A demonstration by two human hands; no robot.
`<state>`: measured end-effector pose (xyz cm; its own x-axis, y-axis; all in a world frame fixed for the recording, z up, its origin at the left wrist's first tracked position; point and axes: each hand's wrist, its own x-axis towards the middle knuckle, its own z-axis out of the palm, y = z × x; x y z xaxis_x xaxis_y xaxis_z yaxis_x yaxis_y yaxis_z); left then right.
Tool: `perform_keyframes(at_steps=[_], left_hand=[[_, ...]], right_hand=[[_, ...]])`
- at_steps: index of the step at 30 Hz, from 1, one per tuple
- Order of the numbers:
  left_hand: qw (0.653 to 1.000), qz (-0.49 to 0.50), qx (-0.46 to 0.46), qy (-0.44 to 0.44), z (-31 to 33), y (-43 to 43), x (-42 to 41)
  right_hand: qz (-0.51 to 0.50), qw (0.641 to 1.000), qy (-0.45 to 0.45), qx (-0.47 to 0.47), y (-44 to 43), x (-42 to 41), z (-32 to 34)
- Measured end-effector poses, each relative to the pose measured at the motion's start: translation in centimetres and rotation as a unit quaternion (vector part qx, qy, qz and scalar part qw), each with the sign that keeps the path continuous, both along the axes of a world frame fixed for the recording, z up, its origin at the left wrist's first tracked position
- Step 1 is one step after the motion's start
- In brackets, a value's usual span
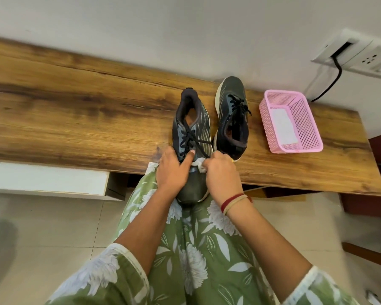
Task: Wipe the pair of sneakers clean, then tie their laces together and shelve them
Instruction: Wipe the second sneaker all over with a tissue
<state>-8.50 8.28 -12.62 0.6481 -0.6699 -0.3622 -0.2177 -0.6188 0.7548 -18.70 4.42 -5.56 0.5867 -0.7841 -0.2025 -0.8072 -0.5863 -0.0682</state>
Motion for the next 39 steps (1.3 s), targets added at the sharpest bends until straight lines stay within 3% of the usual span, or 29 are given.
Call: perform_keyframes(at_steps=[4, 9, 14, 19, 23, 27, 32, 35, 39], left_hand=[[1.000, 0.002, -0.006, -0.003, 0.2, -0.1, -0.1], [1.000, -0.002, 0.001, 0.003, 0.1, -0.1, 0.0], [1.000, 0.003, -0.004, 0.007, 0.1, -0.1, 0.0], [1.000, -0.001, -0.003, 0.016, -0.1, -0.1, 0.1], [1.000, -0.002, -0.003, 0.012, -0.1, -0.1, 0.1], [1.000, -0.003, -0.006, 0.019, -0.4, -0.1, 0.2], [1.000, -0.003, -0.005, 0.011, -0.3, -0.2, 0.1], [1.000, -0.004, -0.009, 0.014, -0.2, -0.2, 0.2], [1.000, 0.002, -0.012, 0.017, 0.1, -0.1, 0.1]], right_hand=[[0.129, 0.989, 0.004, 0.068, 3.8, -0.2, 1.3], [0.052, 0.999, 0.004, 0.014, 0.7, -1.4, 0.1], [0.179, 0.981, -0.048, 0.050, 4.9, -1.9, 0.9], [0.048, 0.997, -0.054, 0.021, 1.9, -2.2, -0.2], [0.166, 0.982, -0.062, 0.060, 5.1, -2.4, 0.3], [0.064, 0.996, -0.060, 0.006, 1.8, -2.7, -0.4], [0.169, 0.982, -0.079, 0.018, 4.0, -2.9, -0.9], [0.055, 0.996, -0.072, -0.009, 1.7, -3.1, -1.3], [0.153, 0.983, -0.099, 0.006, 5.3, -2.8, -0.8]])
